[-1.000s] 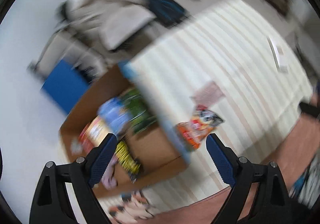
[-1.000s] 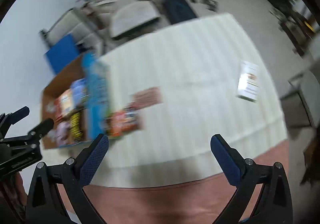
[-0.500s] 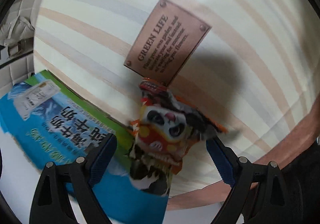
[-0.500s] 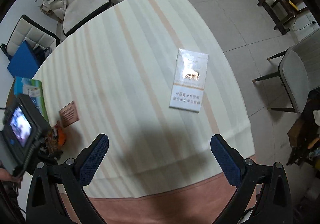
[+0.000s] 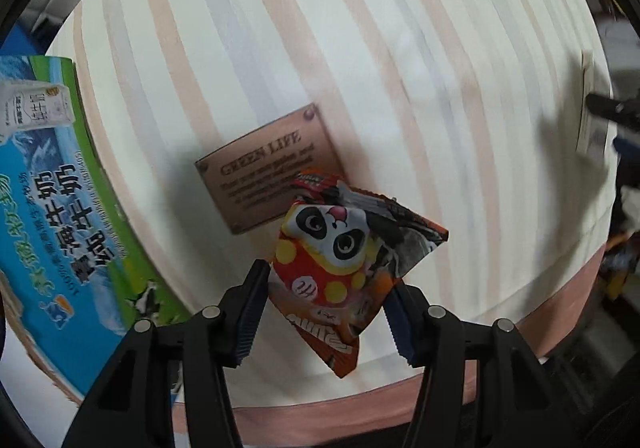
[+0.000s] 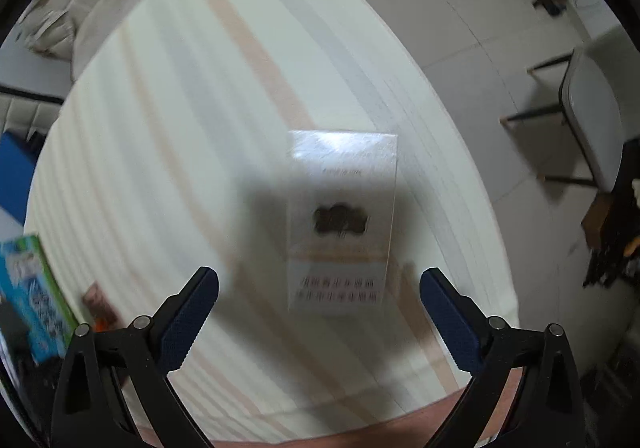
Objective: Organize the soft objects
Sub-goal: 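Grasp the panda snack bag with left tool while right tool grasps white box, then carry the panda snack bag and white box over the cardboard box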
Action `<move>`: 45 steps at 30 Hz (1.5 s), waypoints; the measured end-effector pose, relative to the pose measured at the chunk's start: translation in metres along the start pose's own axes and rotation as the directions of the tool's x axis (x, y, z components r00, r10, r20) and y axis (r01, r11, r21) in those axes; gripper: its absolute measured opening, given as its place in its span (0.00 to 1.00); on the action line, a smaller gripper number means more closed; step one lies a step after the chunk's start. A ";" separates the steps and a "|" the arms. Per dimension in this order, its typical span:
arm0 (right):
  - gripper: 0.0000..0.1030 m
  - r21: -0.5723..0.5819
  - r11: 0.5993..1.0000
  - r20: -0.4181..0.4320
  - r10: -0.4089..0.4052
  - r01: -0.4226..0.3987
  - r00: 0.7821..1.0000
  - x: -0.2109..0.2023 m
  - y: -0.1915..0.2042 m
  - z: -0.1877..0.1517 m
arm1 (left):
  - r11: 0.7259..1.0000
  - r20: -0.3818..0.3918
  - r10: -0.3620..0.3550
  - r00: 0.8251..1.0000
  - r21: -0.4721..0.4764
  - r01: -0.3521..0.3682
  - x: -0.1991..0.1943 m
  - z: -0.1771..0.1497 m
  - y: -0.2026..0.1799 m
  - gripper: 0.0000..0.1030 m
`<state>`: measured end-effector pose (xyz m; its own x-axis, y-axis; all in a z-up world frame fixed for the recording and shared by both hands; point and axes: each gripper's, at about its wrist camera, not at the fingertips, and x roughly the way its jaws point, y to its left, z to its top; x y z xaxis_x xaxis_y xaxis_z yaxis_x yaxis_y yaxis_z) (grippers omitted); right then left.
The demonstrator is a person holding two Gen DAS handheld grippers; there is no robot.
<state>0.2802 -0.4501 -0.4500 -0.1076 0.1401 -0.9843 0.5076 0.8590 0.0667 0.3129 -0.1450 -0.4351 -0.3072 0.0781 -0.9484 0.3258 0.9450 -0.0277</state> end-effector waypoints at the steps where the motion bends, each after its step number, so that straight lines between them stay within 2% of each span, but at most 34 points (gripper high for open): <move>1: 0.98 0.001 1.000 -0.007 -0.005 0.005 1.000 0.004 0.000 0.003 | 1.000 -0.005 -0.012 1.000 -0.002 0.012 0.000 0.004 0.000 0.56; 4: 0.88 0.007 0.999 -0.052 0.037 -0.037 0.998 0.016 0.004 0.007 | 1.000 -0.016 -0.025 1.000 0.002 0.025 0.007 0.009 -0.006 0.60; 7: 0.78 -0.058 0.997 -0.035 -0.044 0.042 0.998 0.019 0.015 0.001 | 0.999 -0.025 -0.037 0.999 -0.007 0.036 0.013 0.012 -0.008 0.61; 9: 0.64 -0.112 0.989 -0.014 -0.094 0.092 0.995 0.018 0.024 -0.006 | 0.999 -0.024 -0.033 0.999 -0.012 0.033 0.017 0.012 -0.010 0.60; 12: 0.64 -0.155 0.986 -0.058 -0.073 0.064 0.996 0.022 0.032 -0.019 | 0.999 -0.020 -0.037 0.999 -0.014 0.036 0.023 0.011 -0.015 0.60; 16: 0.63 -0.234 0.970 -0.088 -0.084 0.062 0.993 0.027 0.042 -0.036 | 0.999 -0.007 -0.043 0.999 -0.020 0.042 0.032 0.006 -0.017 0.61; 25: 0.68 -0.112 0.993 -0.047 -0.039 0.034 0.998 0.022 0.037 -0.024 | 0.994 0.036 -0.076 0.996 -0.080 0.078 0.028 -0.001 0.001 0.60; 28: 0.66 -0.128 0.987 -0.017 -0.099 0.096 0.995 0.023 0.046 -0.028 | 0.996 0.060 -0.036 0.998 -0.074 0.040 0.026 -0.008 0.002 0.52; 29: 0.62 -0.138 0.985 0.004 -0.103 0.102 0.995 0.021 0.051 -0.030 | 0.998 0.068 -0.019 0.997 -0.066 0.023 0.022 -0.014 -0.002 0.48; 33: 0.60 -0.154 0.982 0.013 -0.107 0.108 0.994 0.021 0.064 -0.036 | 0.998 0.093 -0.013 0.996 -0.064 0.019 0.021 -0.019 -0.007 0.45; 35: 0.59 -0.168 0.980 0.006 -0.108 0.107 0.994 0.020 0.069 -0.042 | 0.997 0.112 0.012 0.994 -0.081 -0.003 0.017 -0.025 -0.006 0.43; 38: 0.59 -0.181 0.982 -0.009 -0.065 0.062 0.998 0.018 0.076 -0.058 | 0.996 0.157 0.042 0.987 -0.088 -0.029 0.005 -0.036 -0.003 0.42; 41: 0.59 -0.206 0.978 -0.007 0.001 -0.003 1.000 0.003 0.084 -0.072 | 0.995 0.215 0.011 0.976 -0.099 0.010 -0.019 -0.055 0.001 0.42; 45: 0.59 -0.292 0.951 0.018 0.109 -0.099 0.994 -0.038 0.113 -0.112 | 0.992 0.333 -0.030 0.942 -0.109 0.070 -0.066 -0.093 0.023 0.42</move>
<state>0.2457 -0.3033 -0.3873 -0.0357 0.2241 -0.9739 0.2444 0.9469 0.2089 0.2578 -0.0994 -0.3438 -0.0011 -0.0605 -0.9982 0.2039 0.9772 -0.0594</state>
